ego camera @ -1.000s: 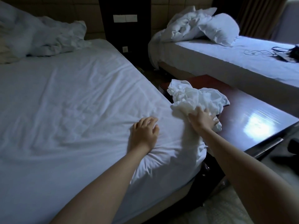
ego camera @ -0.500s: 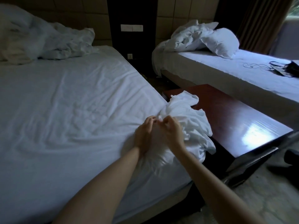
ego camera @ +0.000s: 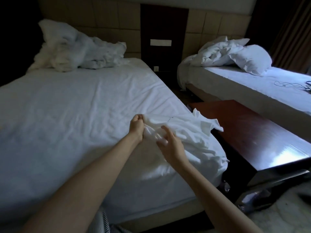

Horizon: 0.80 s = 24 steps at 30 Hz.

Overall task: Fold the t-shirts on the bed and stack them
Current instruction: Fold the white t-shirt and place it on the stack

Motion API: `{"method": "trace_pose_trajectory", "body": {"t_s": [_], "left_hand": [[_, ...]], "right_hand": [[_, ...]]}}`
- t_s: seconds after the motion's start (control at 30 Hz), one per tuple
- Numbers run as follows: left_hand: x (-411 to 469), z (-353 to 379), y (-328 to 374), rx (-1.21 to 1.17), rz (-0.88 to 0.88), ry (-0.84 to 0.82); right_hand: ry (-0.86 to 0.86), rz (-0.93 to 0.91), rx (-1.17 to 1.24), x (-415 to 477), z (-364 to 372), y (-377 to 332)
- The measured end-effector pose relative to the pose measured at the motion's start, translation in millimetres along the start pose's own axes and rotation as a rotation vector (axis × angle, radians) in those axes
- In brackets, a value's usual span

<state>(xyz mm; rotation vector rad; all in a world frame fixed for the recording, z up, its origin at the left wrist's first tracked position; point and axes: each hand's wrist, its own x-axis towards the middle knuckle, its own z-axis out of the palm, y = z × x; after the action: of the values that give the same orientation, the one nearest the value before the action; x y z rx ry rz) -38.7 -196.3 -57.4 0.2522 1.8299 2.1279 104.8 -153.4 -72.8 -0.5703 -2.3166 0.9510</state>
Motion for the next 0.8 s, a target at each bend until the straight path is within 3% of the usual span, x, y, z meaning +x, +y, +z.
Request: {"method": "trace_pose_trajectory", "body": {"t_s": [0.1,0.2,0.3,0.37,0.47,0.57,0.67,0.73,0.8], "left_hand": [[2,-59,21,0.356,0.232,0.016],[-2,-129,29,0.667,0.309,-0.149],[-16,-178,21,0.85,0.197,-0.393],[-24,-189,15,0.911,0.157,-0.494],[-32,-186,18,0.907,0.128,-0.583],[-46,-173,26,1.129,-0.001,-0.63],[-71,-154,24,1.36,-0.201,-0.822],[-91,-140,22,1.499,-0.309,-0.99],[-103,-124,21,1.604,-0.292,-1.041]], "right_hand": [[0.029,0.023,-0.169,-1,6,-10],[0.072,0.158,-0.262,-3,13,-14],[-0.135,0.361,-0.189,3,32,-11],[-0.218,0.353,-0.224,2,47,-10],[-0.086,0.28,-0.154,-11,59,-12],[0.037,0.305,0.007,-33,50,-15],[0.091,0.412,0.177,-57,33,-7],[0.101,0.547,0.142,-69,21,4],[0.065,0.657,0.137,-78,12,14]]}}
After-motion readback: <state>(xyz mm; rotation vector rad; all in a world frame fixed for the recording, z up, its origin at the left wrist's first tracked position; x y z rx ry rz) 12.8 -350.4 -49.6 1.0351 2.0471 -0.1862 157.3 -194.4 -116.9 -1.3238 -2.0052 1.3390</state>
